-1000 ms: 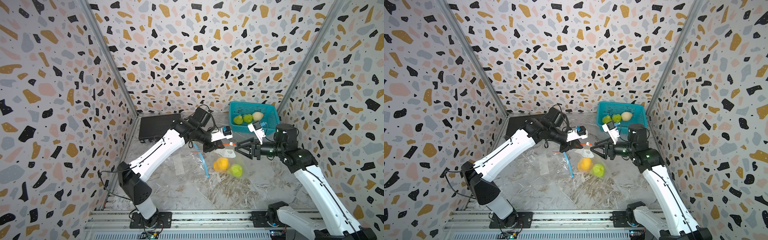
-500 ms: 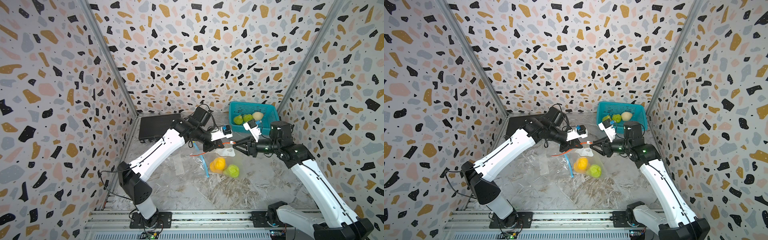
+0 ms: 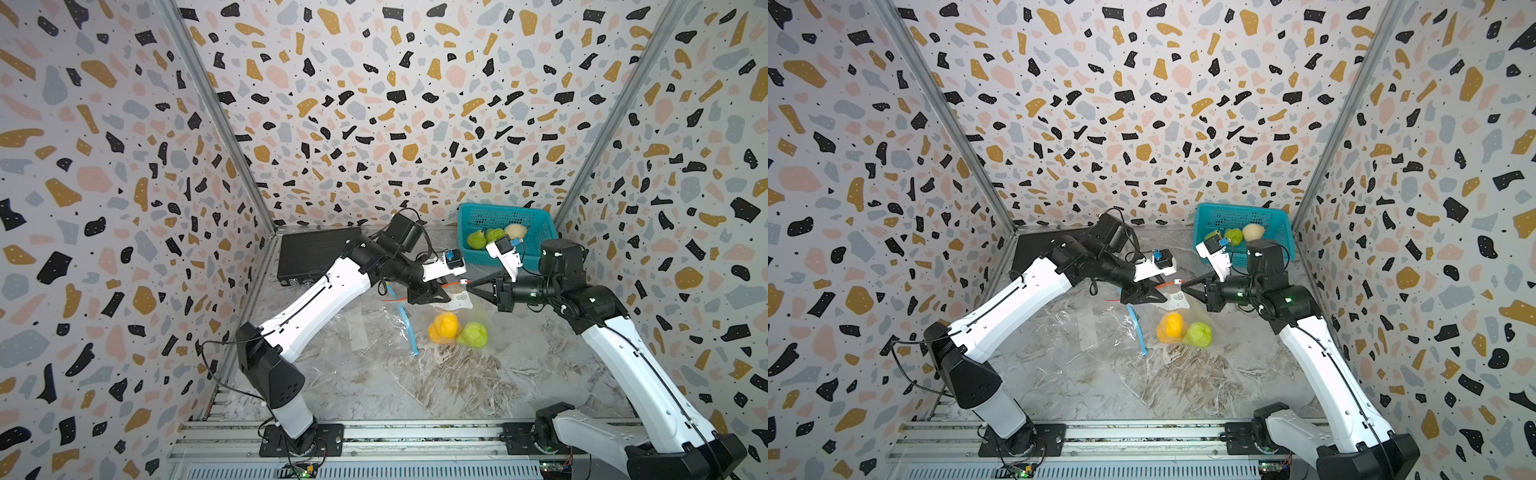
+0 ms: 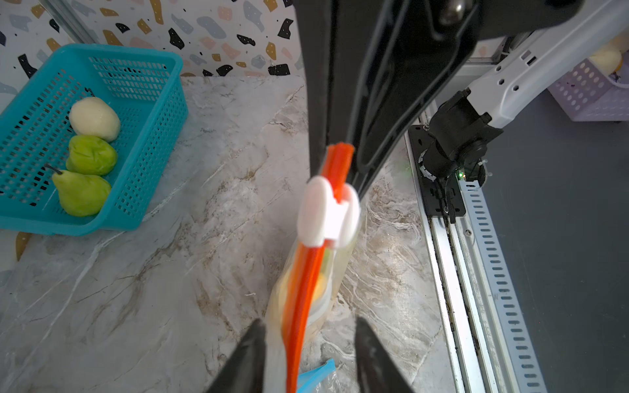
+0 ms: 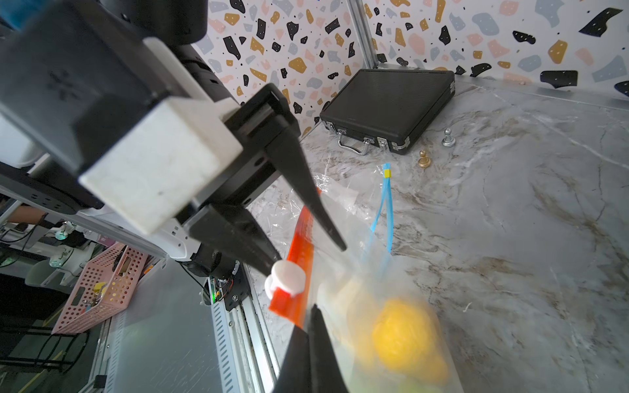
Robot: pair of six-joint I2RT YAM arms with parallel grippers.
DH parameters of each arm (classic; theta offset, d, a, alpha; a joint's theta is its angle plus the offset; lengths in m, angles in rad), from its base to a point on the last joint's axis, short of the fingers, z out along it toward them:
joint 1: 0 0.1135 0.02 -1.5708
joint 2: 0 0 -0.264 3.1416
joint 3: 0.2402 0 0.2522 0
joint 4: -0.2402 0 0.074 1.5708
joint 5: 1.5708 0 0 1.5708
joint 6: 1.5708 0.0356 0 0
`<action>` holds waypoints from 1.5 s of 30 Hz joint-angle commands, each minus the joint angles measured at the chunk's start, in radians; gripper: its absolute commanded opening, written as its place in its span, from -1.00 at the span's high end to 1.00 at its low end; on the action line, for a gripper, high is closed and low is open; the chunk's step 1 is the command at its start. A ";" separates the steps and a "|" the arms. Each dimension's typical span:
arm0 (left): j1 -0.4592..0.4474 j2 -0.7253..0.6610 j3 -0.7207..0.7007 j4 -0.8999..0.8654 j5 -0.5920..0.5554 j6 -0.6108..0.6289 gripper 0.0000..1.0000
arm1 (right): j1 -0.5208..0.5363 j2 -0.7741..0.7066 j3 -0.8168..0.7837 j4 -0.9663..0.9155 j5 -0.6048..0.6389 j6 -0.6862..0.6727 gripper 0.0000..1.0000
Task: Open the zip-top bag and take out the pear
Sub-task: Pick up the zipper food storage bag at the center of the board, then unzip the zipper at the center of the board.
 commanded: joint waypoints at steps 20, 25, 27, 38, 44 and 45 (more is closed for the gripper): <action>-0.009 -0.102 -0.048 0.230 0.116 0.005 -0.46 | 0.005 -0.008 0.025 -0.025 -0.077 0.024 1.00; -0.017 -0.080 -0.031 0.228 0.116 0.001 -0.35 | 0.005 -0.008 0.019 -0.020 -0.081 0.024 1.00; -0.020 -0.070 -0.021 0.228 0.114 0.000 -0.27 | 0.005 -0.007 0.016 -0.020 -0.083 0.024 1.00; -0.030 -0.041 0.009 0.206 0.109 -0.001 0.35 | 0.005 -0.007 0.017 -0.024 -0.083 0.021 1.00; -0.031 -0.031 0.018 0.191 0.100 0.008 0.48 | 0.005 -0.008 0.016 -0.024 -0.081 0.023 1.00; -0.032 -0.031 0.021 0.191 0.100 0.005 0.52 | 0.005 -0.008 0.016 -0.024 -0.080 0.022 1.00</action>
